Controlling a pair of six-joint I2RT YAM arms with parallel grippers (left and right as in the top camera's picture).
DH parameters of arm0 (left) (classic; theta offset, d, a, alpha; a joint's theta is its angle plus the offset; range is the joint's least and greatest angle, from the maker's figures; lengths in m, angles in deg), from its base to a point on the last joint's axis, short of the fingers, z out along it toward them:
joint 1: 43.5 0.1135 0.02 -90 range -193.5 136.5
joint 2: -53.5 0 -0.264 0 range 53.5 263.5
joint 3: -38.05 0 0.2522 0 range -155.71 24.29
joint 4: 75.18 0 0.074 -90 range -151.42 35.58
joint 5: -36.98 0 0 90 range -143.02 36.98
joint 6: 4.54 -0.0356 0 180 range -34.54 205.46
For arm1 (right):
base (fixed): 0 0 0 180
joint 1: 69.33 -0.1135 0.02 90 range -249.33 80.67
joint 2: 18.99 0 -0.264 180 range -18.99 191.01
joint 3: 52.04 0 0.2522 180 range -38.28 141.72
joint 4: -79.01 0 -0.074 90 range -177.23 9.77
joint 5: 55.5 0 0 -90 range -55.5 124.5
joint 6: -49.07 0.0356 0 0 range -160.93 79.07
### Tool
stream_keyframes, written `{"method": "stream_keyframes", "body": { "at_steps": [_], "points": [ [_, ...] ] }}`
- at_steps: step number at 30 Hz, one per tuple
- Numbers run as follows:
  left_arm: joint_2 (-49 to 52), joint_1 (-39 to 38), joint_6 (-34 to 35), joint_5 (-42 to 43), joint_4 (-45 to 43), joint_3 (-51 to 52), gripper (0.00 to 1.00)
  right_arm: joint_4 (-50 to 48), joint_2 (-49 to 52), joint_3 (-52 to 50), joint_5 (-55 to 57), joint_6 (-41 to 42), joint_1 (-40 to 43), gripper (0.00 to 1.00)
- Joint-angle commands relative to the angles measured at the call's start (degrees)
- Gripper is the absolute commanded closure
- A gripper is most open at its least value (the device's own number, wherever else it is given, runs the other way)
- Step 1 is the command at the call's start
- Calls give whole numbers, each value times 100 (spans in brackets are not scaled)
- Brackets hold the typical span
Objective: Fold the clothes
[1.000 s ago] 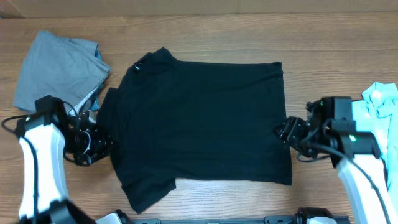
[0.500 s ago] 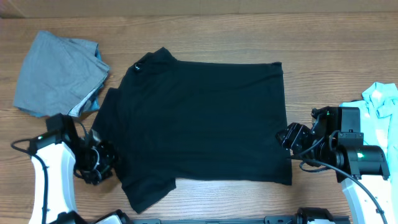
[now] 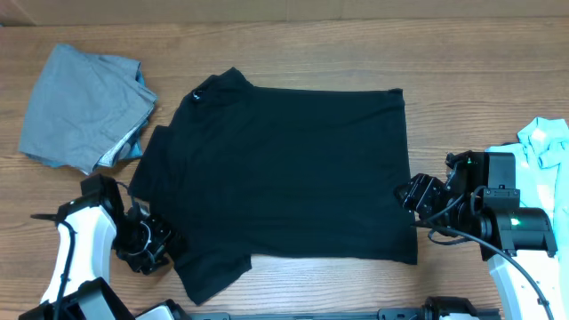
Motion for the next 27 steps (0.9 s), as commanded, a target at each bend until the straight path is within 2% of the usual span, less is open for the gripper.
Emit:
{"method": "stream_keyframes", "body": {
  "at_steps": [1,8,11,16,17,18,19,27],
  "points": [
    [85,-125,313,-138,-72,221,41,-63,-15,155,59,15,-17,33],
    [225,-684,568,-260,-728,719,46,-184,-17,155,179,15,-17,32],
    [251,-785,667,-212,-693,734,49,-181,-17,155,181,15,-17,32],
    [251,-787,732,-210,-592,734,74,-188,-17,155,184,13,-17,32],
    [249,-787,732,-210,-481,734,72,-186,-17,155,184,11,-17,31],
    [249,-789,726,-219,-365,734,63,-184,-17,155,184,11,-17,31],
    [249,-789,723,-269,-284,737,47,-181,-17,155,184,0,-17,32],
    [249,-813,162,184,44,737,48,-184,-17,155,184,-116,-17,31]
  ]
}}
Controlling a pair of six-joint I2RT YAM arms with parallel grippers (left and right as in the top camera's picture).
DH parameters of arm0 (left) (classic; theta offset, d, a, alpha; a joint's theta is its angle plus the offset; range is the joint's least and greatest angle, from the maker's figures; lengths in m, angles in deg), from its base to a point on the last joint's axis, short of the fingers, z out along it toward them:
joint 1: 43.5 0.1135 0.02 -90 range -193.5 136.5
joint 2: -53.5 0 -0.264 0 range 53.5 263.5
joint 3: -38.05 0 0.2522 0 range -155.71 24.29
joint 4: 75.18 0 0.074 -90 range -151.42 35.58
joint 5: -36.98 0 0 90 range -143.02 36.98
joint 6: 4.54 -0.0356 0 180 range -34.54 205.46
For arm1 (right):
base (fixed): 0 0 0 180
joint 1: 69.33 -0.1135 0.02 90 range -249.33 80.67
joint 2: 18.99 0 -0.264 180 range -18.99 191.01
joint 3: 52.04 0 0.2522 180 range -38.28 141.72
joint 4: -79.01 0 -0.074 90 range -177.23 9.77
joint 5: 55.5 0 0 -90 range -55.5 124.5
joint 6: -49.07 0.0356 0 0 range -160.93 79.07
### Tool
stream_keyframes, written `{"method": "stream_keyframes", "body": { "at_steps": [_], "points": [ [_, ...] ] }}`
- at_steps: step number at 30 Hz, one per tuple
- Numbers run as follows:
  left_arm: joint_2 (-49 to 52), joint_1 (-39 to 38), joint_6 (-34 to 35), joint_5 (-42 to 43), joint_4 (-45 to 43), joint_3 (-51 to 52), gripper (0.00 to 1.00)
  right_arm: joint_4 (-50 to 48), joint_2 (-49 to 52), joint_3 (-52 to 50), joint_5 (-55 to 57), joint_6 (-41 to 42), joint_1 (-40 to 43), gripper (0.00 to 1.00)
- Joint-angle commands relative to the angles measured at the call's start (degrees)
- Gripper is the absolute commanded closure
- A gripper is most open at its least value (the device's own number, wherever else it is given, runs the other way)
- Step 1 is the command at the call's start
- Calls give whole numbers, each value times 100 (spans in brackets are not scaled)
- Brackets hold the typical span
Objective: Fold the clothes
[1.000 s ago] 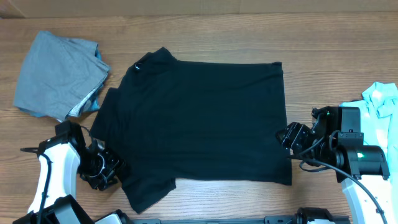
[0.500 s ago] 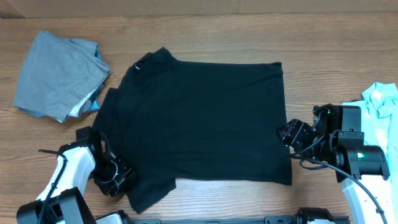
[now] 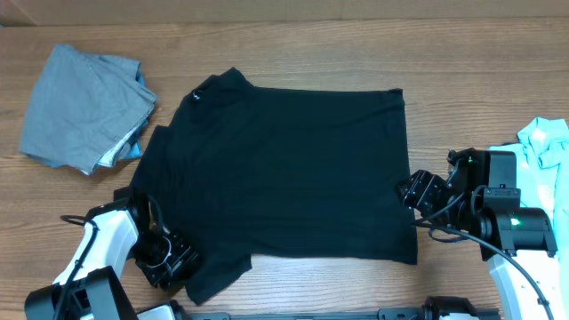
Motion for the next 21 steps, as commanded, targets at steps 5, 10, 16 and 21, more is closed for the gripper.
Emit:
{"method": "stream_keyframes", "body": {
  "at_steps": [5,10,16,21],
  "points": [
    [39,-52,-302,214,162,57,51,-28,-17,155,46,-83,-17,31],
    [39,-55,-302,210,61,127,70,-15,-17,155,46,-83,-17,30],
    [39,-114,-302,212,-63,245,71,-11,-17,155,46,-83,-17,30],
    [39,-116,-302,208,-409,238,53,-11,-17,155,48,-83,-17,30]
  ]
}}
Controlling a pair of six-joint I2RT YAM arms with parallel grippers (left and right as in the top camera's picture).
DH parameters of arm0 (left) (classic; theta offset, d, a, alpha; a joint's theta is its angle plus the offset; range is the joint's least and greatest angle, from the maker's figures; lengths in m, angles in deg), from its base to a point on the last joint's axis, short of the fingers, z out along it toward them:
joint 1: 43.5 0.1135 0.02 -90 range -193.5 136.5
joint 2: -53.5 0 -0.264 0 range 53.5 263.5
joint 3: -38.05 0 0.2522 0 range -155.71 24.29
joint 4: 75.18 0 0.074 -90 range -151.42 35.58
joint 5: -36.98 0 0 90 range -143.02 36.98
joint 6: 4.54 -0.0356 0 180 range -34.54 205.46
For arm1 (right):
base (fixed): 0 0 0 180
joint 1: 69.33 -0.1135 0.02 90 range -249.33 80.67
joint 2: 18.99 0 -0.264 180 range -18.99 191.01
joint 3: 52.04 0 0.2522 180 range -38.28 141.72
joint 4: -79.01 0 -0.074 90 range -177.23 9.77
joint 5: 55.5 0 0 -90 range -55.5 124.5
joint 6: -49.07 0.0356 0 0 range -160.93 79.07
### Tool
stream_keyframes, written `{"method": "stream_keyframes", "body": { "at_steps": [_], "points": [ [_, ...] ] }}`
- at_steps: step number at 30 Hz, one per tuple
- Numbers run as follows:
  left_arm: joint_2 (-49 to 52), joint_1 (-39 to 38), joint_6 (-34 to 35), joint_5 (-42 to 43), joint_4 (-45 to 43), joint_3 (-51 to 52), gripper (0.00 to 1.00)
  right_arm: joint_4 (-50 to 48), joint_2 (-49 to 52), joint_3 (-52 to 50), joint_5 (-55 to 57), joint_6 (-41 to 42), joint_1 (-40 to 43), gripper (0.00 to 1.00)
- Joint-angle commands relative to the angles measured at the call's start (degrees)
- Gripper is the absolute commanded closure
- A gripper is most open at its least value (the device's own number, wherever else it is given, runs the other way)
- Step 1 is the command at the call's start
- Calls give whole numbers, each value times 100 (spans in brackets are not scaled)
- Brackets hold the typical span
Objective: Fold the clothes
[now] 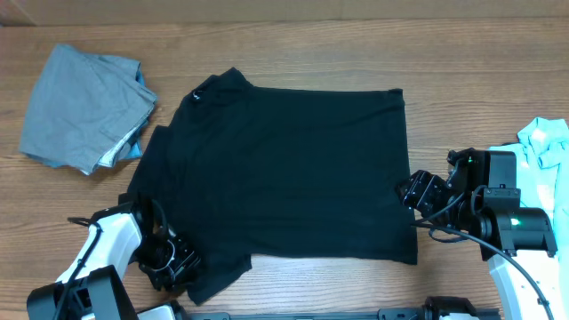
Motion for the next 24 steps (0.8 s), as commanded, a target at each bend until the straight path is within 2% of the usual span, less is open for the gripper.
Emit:
{"method": "stream_keyframes", "body": {
  "at_steps": [1,5,9,15,19,24],
  "points": [
    [28,-44,-48,22,-170,26,53,-26,-17,155,31,-39,-17,30],
    [28,-44,127,-173,144,55,53,-24,-17,155,31,-42,-17,30],
    [28,-44,129,-168,-48,125,55,-24,-17,155,28,-39,-17,30],
    [28,-44,129,-74,-177,170,96,-24,-17,155,28,-39,-17,30],
    [28,-35,-61,402,-103,142,96,-11,-17,155,28,-37,-17,30],
    [26,-35,-192,568,129,-284,96,-4,-15,155,33,-39,-17,30]
  ]
}}
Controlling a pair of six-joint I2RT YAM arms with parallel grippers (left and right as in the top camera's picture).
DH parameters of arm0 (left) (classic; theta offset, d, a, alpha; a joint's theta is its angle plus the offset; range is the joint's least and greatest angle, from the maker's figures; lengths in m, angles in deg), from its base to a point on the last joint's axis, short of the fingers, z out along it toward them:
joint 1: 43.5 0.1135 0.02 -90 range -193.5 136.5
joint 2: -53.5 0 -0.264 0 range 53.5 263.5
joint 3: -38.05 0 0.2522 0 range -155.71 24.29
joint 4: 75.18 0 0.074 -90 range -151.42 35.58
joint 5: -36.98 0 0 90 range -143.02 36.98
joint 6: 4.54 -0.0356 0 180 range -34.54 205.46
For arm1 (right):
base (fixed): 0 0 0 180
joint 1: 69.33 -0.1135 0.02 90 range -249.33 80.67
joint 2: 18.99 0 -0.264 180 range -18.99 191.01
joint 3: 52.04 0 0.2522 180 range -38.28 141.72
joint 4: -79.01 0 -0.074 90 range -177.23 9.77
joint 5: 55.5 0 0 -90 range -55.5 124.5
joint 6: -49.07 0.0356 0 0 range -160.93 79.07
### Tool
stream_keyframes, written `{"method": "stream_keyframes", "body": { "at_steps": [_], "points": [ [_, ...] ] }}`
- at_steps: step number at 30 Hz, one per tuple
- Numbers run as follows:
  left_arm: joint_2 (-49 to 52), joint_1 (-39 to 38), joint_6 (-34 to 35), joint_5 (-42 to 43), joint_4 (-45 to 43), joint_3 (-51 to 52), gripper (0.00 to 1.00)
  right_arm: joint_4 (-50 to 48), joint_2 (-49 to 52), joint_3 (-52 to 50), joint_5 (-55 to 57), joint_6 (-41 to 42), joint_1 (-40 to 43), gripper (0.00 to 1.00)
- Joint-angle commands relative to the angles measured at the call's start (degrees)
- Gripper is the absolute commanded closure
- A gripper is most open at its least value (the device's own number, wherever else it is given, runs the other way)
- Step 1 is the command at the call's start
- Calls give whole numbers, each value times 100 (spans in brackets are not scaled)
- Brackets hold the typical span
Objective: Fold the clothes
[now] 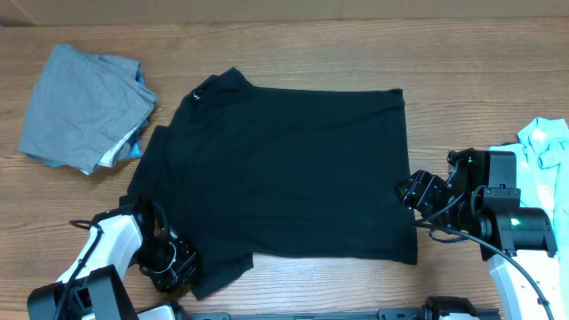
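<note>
A black T-shirt (284, 169) lies flat across the middle of the table, its collar at the far left and its hem on the right. My left gripper (180, 267) sits at the near-left sleeve (213, 267), with its tips against the dark cloth. Its jaws cannot be made out, black on black. My right gripper (406, 193) rests at the hem's right edge (407, 178). From overhead its jaw state does not show either.
A pile of grey clothes (84, 107) lies at the far left. A pale teal garment (544, 147) lies at the right edge behind the right arm. Wooden table (302, 53) shows around the shirt.
The left gripper has edged slightly further in against the near-left sleeve, and the sleeve's lower tip looks a little drawn in. The right arm and the rest of the shirt are unchanged.
The left gripper first stood beside the shirt's left edge, outside the sleeve. It then sat lower and closer, at the sleeve's outer corner, and has stayed pressed there since. The right gripper has stayed at the hem edge throughout, and the shirt has stayed flat.
</note>
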Motion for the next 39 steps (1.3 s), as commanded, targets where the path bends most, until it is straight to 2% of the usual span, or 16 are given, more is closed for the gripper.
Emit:
{"method": "stream_keyframes", "body": {
  "at_steps": [1,6,8,10,13,19,24,27,30,34,39],
  "points": [
    [26,-35,-262,302,76,-516,96,-20,-15,155,68,-35,-17,29],
    [26,-37,-415,249,166,-1423,96,13,127,151,219,55,-15,27],
    [26,-37,-415,210,160,-1821,96,129,356,140,413,413,-15,24],
    [26,-37,-413,127,164,-1954,96,133,566,90,590,684,-15,20],
    [28,-37,-444,57,160,-1976,96,127,981,-46,758,1058,24,19],
    [28,-37,-562,-142,245,-1976,96,238,1834,-382,280,994,494,20],
    [28,-37,-560,-262,254,-1978,96,382,1908,-616,94,933,627,27],
    [28,-37,-562,-267,251,-1978,96,433,1908,-800,114,1115,629,39],
    [28,-37,-562,-267,254,-1978,96,291,1908,-1102,114,1532,629,46],
    [28,-37,-564,-262,271,-1978,96,-39,1908,-1633,74,1967,629,47],
    [28,-37,-610,-260,273,-1978,96,-81,1908,-1895,83,1980,629,52]
  ]
}}
